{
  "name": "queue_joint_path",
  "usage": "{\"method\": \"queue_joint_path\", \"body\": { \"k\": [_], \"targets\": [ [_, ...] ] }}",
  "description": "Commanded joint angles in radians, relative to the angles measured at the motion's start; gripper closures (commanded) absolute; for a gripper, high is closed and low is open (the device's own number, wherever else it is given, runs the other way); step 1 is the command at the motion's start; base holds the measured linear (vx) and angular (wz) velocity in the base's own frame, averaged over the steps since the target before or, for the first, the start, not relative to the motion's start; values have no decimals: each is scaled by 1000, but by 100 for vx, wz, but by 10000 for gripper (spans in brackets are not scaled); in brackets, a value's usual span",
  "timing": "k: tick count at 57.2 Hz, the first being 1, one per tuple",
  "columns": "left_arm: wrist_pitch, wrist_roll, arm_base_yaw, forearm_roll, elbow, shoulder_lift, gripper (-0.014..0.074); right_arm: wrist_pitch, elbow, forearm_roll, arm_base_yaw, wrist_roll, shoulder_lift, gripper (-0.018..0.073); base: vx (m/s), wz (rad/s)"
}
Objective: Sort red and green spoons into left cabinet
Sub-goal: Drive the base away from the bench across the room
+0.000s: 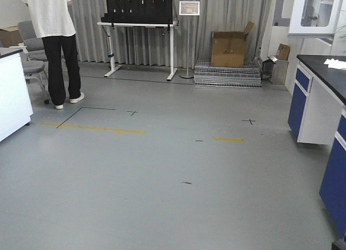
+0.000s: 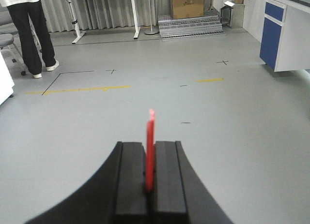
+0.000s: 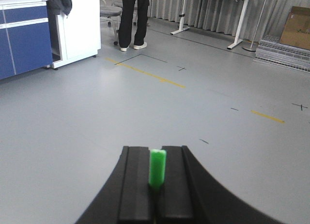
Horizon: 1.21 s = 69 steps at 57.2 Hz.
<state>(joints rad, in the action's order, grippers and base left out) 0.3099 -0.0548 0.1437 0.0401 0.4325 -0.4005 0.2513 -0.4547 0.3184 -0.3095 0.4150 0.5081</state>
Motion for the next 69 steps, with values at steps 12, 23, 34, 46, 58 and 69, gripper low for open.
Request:
{"method": "queue_joint_path", "body": {
  "k": [12,23,34,46,58,69],
  "targets": [
    [-77,0,5,9,24,-8,603,-78,-30,4,1,2,4,562,55,0],
    [-77,0,5,9,24,-8,603,-78,-30,4,1,2,4,562,58,5],
    [-77,0,5,9,24,-8,603,-78,-30,4,1,2,4,562,61,5],
    [-77,0,5,9,24,-8,603,-78,-30,4,1,2,4,562,63,3],
    [-77,0,5,9,24,-8,603,-78,-30,4,1,2,4,562,67,-2],
    [-77,0,5,9,24,-8,603,-78,-30,4,1,2,4,562,70,-7]
  ]
}}
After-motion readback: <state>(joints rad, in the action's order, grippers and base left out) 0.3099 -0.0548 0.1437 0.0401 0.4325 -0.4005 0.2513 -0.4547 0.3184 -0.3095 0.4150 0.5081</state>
